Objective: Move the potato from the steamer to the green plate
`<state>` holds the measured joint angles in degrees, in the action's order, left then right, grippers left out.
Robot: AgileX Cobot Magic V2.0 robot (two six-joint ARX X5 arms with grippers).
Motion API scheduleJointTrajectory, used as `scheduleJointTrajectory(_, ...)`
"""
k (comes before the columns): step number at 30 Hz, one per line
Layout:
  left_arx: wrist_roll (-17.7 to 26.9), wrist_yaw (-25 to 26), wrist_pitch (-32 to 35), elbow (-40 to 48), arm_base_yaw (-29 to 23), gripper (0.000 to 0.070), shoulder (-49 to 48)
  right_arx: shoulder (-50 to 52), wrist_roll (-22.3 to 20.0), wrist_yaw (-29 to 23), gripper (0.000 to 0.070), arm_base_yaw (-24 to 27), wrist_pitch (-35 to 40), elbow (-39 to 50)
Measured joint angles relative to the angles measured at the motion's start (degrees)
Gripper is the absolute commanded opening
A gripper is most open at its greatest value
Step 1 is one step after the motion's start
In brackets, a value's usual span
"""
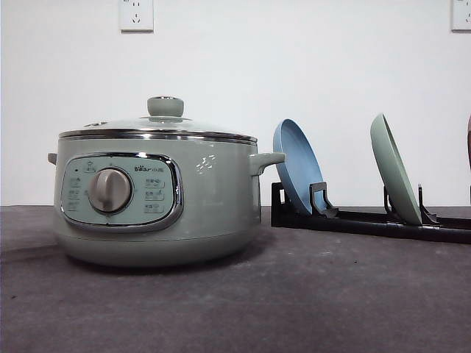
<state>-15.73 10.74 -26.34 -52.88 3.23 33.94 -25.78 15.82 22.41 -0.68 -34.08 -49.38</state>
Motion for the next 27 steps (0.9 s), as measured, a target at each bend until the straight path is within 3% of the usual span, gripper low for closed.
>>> scheduleJointTrajectory(6,0.31,9.78,-4.07,-5.6,3.36,0.0002,6.35,-7.2,-3.62,3.19,0.0003,-3.29,-5.95,-8.72)
scheduleJointTrajectory(11,3.4,16.8,-13.44,-12.53,6.72,0.0003,11.91,-10.72,-8.36,4.54,0.0003,-9.77,-9.5,-13.33)
scheduleJointTrajectory(17,10.88,19.81,-23.37,-19.17,10.89,0.0002,17.08,-12.13,-13.63,6.57,0.0003,-16.07,-13.44,-14.41)
scheduleJointTrajectory(21,14.29,21.08,-23.85,-19.39,13.68,0.0003,17.37,-12.15,-14.93,6.78,0.0003,-16.64,-14.54,-14.41)
scheduleJointTrajectory(27,15.23,21.11,-23.87,-19.39,14.68,0.0035,17.37,-12.13,-15.49,6.64,0.0003,-16.64,-14.52,-14.41)
